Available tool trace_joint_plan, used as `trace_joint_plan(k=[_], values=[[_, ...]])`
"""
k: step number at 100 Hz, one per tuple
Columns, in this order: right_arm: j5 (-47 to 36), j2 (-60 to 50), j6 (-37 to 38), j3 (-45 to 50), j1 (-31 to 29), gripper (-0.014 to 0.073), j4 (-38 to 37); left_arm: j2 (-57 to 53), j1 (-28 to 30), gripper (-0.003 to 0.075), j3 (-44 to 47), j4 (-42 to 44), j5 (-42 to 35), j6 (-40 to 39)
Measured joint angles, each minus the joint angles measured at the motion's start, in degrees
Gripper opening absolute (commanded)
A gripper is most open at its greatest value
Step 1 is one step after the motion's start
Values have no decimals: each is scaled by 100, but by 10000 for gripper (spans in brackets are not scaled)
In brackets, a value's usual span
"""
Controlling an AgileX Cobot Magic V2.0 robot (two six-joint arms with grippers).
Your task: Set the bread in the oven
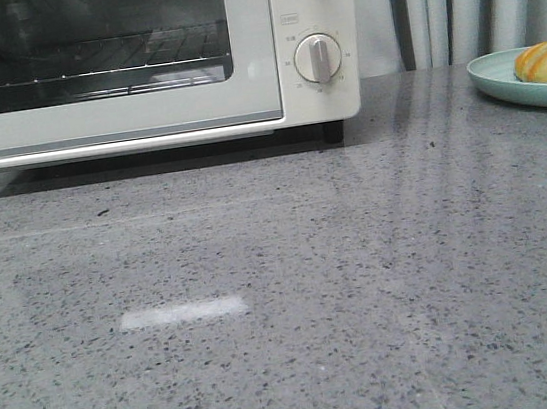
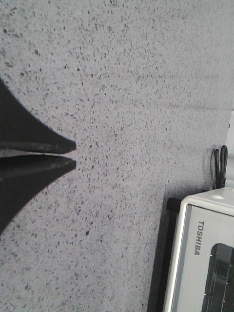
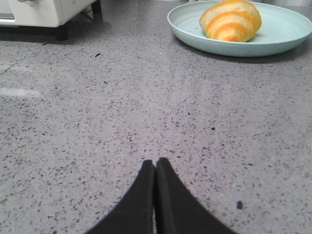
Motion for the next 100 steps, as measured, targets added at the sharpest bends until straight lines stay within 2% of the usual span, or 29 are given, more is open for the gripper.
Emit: trace_joint_plan(k=[92,100], values=[[-17,0,0,0,0,-69,-61,0,0,-21,0,67,-14,-11],[-242,0,0,0,0,-69,-99,0,0,-21,4,-444,-192,-11]])
